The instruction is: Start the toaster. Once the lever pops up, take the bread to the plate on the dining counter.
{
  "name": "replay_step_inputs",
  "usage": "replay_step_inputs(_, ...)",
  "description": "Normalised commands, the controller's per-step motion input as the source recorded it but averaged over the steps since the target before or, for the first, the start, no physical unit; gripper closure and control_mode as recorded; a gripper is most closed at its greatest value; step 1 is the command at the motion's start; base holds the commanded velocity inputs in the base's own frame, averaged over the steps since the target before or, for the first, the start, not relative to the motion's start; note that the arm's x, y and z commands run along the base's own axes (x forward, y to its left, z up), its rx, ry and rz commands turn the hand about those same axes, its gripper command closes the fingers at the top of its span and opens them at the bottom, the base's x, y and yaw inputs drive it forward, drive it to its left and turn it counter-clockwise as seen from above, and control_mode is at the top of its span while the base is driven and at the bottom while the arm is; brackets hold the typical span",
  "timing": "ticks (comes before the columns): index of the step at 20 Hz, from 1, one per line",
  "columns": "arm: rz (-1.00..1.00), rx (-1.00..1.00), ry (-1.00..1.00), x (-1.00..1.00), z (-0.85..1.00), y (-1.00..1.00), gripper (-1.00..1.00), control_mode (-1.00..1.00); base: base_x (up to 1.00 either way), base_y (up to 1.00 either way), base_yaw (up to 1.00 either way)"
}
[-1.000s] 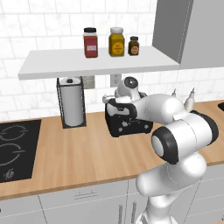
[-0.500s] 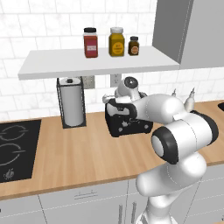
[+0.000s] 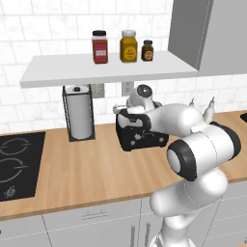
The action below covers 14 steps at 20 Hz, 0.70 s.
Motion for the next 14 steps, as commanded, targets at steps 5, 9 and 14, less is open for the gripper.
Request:
replay_step_inputs(5, 0.0, 0.0, 0.0, 0.0, 0.0, 0.0, -1.0, -1.0, 0.0, 0.0, 0.0)
replay_step_inputs(9, 0.0, 0.0, 0.0, 0.0, 0.0, 0.0, -1.0, -1.0, 0.0, 0.0, 0.0)
replay_step_inputs(14, 0.0, 0.0, 0.0, 0.0, 0.0, 0.0, -1.0, -1.0, 0.0, 0.0, 0.0)
